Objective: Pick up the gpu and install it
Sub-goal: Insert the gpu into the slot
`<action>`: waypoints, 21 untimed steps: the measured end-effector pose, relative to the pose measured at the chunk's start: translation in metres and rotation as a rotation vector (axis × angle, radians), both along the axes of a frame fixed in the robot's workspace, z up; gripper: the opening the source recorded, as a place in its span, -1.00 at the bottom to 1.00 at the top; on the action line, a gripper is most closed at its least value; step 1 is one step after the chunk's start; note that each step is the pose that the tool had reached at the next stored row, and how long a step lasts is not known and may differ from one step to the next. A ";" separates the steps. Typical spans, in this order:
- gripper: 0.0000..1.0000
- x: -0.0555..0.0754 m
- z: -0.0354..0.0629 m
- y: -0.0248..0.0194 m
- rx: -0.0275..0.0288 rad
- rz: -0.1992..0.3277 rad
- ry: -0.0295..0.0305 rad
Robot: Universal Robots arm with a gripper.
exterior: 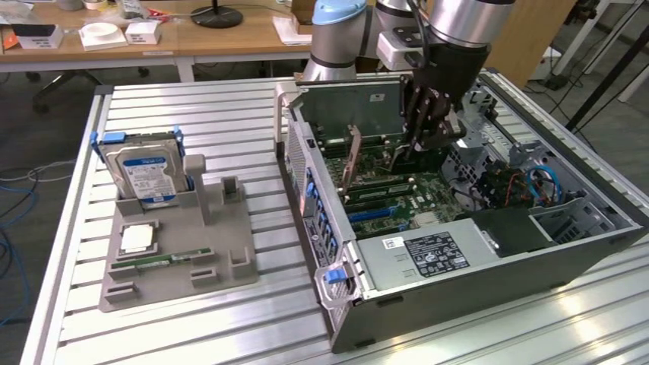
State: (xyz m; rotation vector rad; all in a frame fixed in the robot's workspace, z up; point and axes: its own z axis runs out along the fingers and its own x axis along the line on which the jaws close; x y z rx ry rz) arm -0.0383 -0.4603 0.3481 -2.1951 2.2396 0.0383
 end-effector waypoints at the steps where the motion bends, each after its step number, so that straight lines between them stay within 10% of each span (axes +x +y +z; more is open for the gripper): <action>1: -0.47 0.000 0.0000 0.0000 0.0001 0.000 0.0000; 17: -0.47 -0.006 -0.0076 -0.0025 0.0002 0.000 -0.0001; 21: -0.47 -0.008 -0.0111 -0.0150 0.0001 -0.001 0.0000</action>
